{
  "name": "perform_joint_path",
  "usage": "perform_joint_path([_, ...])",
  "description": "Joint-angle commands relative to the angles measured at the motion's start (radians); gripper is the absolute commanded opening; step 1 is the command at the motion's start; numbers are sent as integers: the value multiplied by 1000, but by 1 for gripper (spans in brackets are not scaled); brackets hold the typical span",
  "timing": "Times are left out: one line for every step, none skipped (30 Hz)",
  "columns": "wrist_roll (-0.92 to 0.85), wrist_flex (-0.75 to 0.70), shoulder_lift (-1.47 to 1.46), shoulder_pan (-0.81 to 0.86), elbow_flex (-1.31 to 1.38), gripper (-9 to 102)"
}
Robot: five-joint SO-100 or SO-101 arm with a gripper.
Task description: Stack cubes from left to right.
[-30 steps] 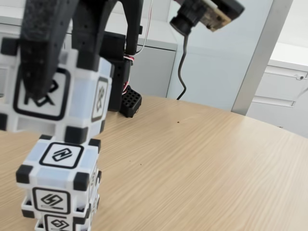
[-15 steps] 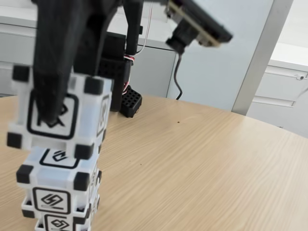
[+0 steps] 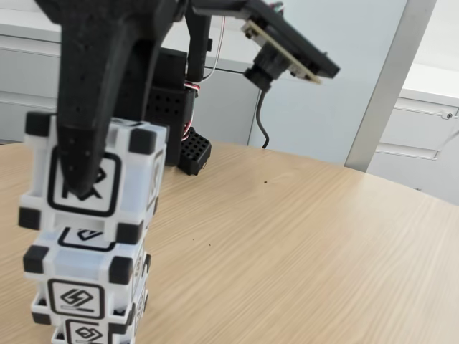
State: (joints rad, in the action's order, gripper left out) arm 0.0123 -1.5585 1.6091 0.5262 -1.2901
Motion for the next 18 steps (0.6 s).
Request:
perform_joint_path([-9, 5, 9, 9, 3, 4])
perform_joint_path([-11, 5, 9, 9, 3, 4])
perform_joint_path([-14, 5, 9, 9, 3, 4])
perform_joint_path([-18, 5, 9, 9, 3, 4])
perform_joint_path([-20, 5, 9, 9, 3, 4])
perform_joint_path([-25, 3, 9, 9, 3, 4])
perform_joint_path([-26, 3, 9, 9, 2, 4])
perform_joint_path([-28, 3, 9, 9, 2, 4])
perform_joint_path([-31, 3, 9, 9, 2, 4])
perform_joint_path([-32, 3, 9, 9, 2, 4])
perform_joint_path([-35, 3, 9, 9, 2, 4])
perform_joint_path([-40, 2, 9, 9, 2, 4])
perform_joint_path([-40, 2, 9, 9, 2, 4])
perform_joint_path([-43, 2, 11, 9, 2, 4])
perform_joint_path([-46, 2, 14, 9, 2, 4])
perform_joint_path([-48, 0, 18, 9, 2, 4])
perform_joint_path([-54, -8, 20, 9, 2, 4])
perform_joint_path([-66, -28, 21, 9, 2, 4])
